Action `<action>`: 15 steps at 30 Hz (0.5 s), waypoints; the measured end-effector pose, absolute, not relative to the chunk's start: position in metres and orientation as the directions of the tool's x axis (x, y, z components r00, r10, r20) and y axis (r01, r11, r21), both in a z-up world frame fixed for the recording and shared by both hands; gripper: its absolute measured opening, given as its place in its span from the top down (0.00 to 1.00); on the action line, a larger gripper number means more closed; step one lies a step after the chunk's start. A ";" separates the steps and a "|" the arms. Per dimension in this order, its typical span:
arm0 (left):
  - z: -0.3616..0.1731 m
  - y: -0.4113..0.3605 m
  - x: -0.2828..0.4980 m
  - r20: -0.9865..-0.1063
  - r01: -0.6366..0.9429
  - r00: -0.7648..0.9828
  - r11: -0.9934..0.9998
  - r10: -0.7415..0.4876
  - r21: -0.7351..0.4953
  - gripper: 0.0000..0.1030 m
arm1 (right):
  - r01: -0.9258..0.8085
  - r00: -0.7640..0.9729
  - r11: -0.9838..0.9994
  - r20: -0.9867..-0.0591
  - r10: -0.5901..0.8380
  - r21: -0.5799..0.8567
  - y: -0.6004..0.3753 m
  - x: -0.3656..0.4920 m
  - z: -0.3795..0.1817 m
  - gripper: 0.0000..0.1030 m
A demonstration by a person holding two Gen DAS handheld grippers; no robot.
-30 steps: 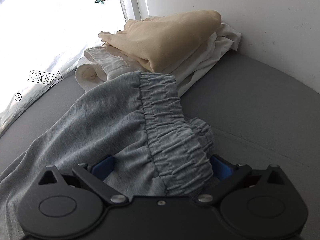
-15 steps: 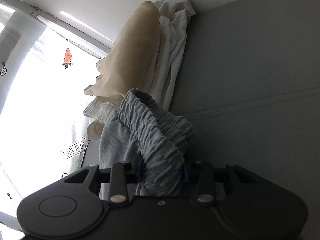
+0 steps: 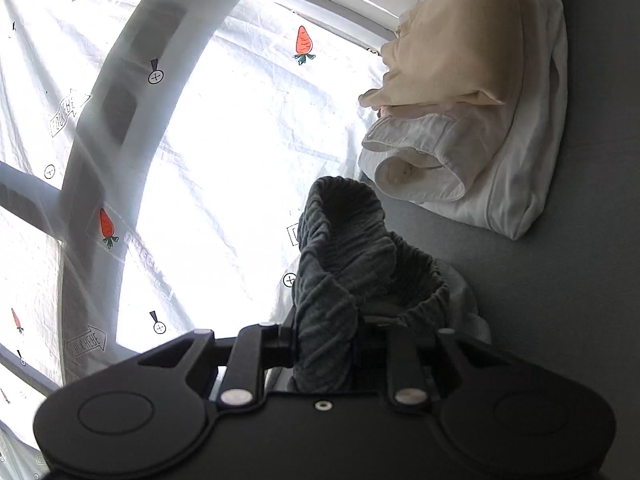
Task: Fold clothes
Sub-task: 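Grasp the elastic waistband with the right tool and lay it onto the folded legs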
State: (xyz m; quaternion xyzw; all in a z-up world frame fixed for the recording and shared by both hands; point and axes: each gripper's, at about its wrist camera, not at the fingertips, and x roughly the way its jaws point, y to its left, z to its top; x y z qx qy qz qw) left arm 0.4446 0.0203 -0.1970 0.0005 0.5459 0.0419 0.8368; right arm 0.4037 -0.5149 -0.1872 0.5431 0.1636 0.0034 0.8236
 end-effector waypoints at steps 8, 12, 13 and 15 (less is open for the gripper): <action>-0.201 0.022 0.443 -0.901 -0.067 0.427 0.997 0.070 0.045 0.00 | 0.089 0.830 0.384 -0.282 0.482 0.919 -0.417 0.455 -0.194 0.77; -0.200 0.022 0.441 -0.900 -0.066 0.431 0.997 0.068 0.044 0.00 | 0.143 0.705 0.419 -0.389 0.592 0.897 -0.366 0.464 -0.218 0.77; -0.200 0.022 0.441 -0.899 -0.065 0.433 0.997 0.067 0.043 0.00 | 0.164 0.670 0.450 -0.434 0.603 0.878 -0.355 0.466 -0.227 0.77; -0.200 0.021 0.439 -0.896 -0.066 0.439 0.997 0.068 0.043 0.00 | 0.184 0.622 0.494 -0.490 0.611 0.850 -0.339 0.467 -0.237 0.77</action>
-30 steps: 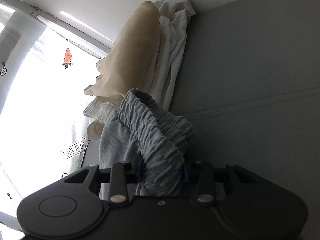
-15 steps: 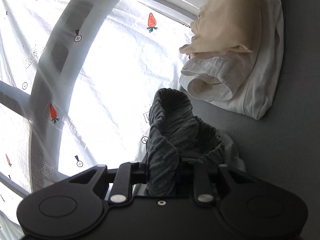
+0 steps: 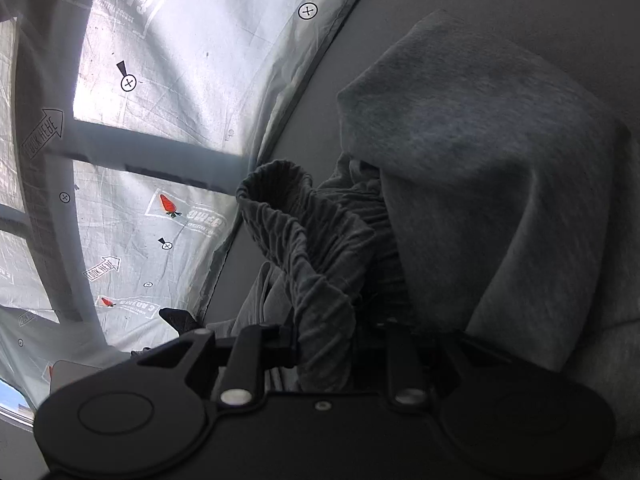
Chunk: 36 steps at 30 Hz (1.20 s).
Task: Fold clothes
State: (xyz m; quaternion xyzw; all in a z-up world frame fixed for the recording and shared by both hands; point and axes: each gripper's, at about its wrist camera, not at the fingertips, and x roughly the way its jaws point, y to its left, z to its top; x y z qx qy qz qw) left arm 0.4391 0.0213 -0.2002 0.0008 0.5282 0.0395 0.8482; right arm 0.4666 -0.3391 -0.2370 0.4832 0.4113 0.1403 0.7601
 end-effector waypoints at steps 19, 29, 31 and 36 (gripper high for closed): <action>-0.199 0.022 0.438 -0.889 -0.059 0.453 0.997 0.063 0.040 0.00 | 0.023 0.559 0.560 -0.475 0.680 0.828 -0.295 0.473 -0.197 0.36; -0.198 0.021 0.437 -0.887 -0.059 0.458 0.997 0.063 0.041 0.00 | -0.010 0.644 0.885 -0.674 0.363 0.466 -0.296 0.476 -0.171 0.51; -0.198 0.021 0.437 -0.886 -0.059 0.459 0.997 0.063 0.040 0.00 | -0.036 0.629 0.916 -0.703 0.332 0.400 -0.291 0.477 -0.179 0.52; -0.198 0.020 0.437 -0.884 -0.059 0.463 0.997 0.063 0.040 0.00 | -0.089 0.595 0.980 -0.779 0.197 0.180 -0.268 0.483 -0.191 0.71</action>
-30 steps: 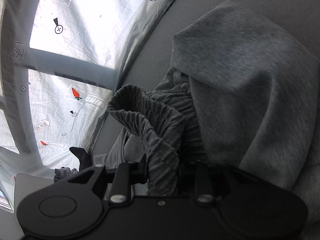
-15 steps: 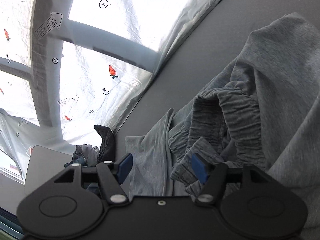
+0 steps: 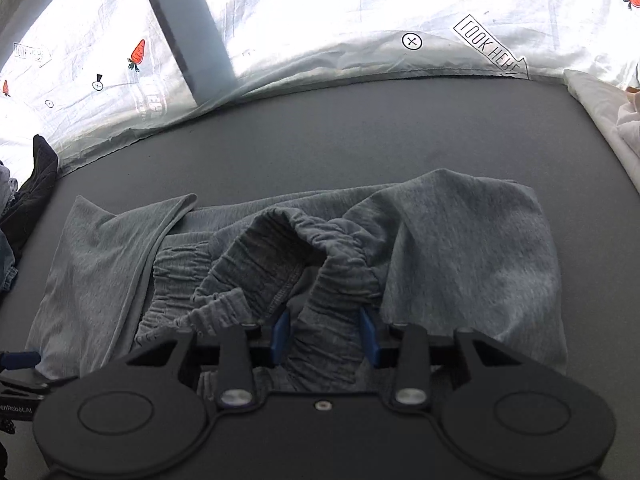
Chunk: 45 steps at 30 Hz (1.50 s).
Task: Fold clothes
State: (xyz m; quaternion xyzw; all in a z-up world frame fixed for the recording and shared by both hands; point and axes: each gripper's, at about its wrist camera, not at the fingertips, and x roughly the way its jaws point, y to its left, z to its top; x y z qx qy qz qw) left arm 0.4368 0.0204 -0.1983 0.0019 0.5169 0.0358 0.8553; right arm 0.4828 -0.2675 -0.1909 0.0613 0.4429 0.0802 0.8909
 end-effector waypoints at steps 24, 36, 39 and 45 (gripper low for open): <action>-0.191 0.018 0.441 -0.895 -0.068 0.438 0.996 0.077 0.052 0.00 | -0.237 0.580 0.867 -0.652 0.488 0.438 -0.248 0.463 -0.165 0.43; -0.136 -0.006 0.466 -0.821 -0.052 0.567 0.992 -0.062 -0.111 0.00 | 0.011 0.643 0.999 -0.766 0.017 0.031 -0.325 0.441 -0.204 0.02; -0.130 -0.032 0.477 -0.794 0.038 0.591 0.988 -0.143 -0.150 0.00 | 0.027 0.677 0.999 -0.735 0.012 0.041 -0.333 0.429 -0.218 0.00; -0.129 -0.083 0.500 -0.761 0.200 0.592 0.963 -0.266 -0.181 0.18 | 0.018 0.703 0.999 -0.711 0.008 0.029 -0.334 0.426 -0.219 0.00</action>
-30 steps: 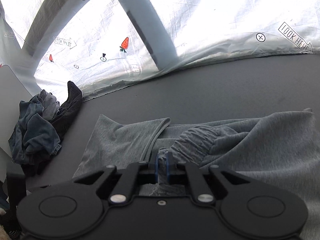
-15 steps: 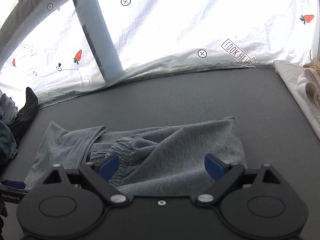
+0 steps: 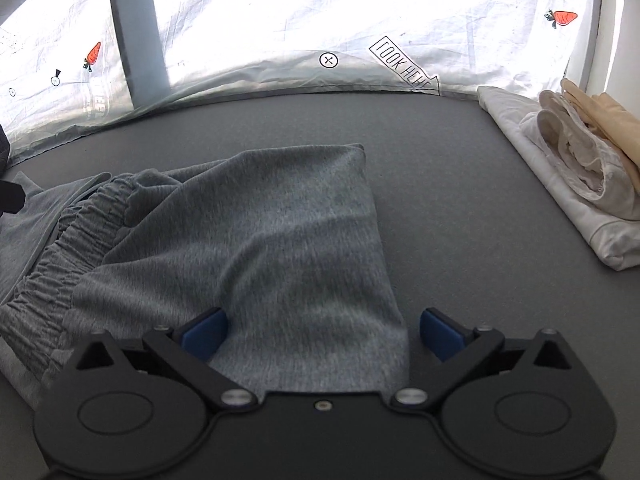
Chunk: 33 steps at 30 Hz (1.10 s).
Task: Fold clothes
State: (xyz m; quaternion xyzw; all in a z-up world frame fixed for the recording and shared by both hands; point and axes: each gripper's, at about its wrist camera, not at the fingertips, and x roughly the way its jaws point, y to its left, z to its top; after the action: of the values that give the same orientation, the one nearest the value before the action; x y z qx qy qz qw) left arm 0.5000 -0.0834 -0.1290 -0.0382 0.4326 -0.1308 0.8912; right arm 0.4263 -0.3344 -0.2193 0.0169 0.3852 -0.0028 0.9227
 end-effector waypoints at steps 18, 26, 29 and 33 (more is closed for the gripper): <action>-0.147 -0.107 0.558 -0.758 0.152 0.572 0.949 -0.313 -0.277 0.94 | -0.001 0.720 0.999 -0.694 0.027 0.038 -0.338 0.428 -0.221 0.00; -0.153 -0.077 0.558 -0.781 0.059 0.546 0.944 -0.302 -0.324 0.84 | -0.008 0.659 0.989 -0.743 0.115 0.146 -0.356 0.427 -0.210 0.00; -0.142 -0.084 0.548 -0.783 0.105 0.545 0.952 -0.298 -0.289 0.63 | 0.024 0.668 0.983 -0.735 0.119 0.181 -0.366 0.425 -0.205 0.00; -0.135 -0.094 0.530 -0.799 0.134 0.542 0.965 -0.260 -0.223 0.39 | 0.074 0.669 0.956 -0.725 0.162 0.282 -0.384 0.426 -0.202 0.04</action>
State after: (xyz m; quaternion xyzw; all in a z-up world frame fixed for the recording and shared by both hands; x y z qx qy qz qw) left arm 0.5300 -0.0941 -0.1353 -0.0676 0.4654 -0.1126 0.8753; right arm 0.4264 -0.3836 -0.2024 0.1455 0.4058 0.0245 0.9020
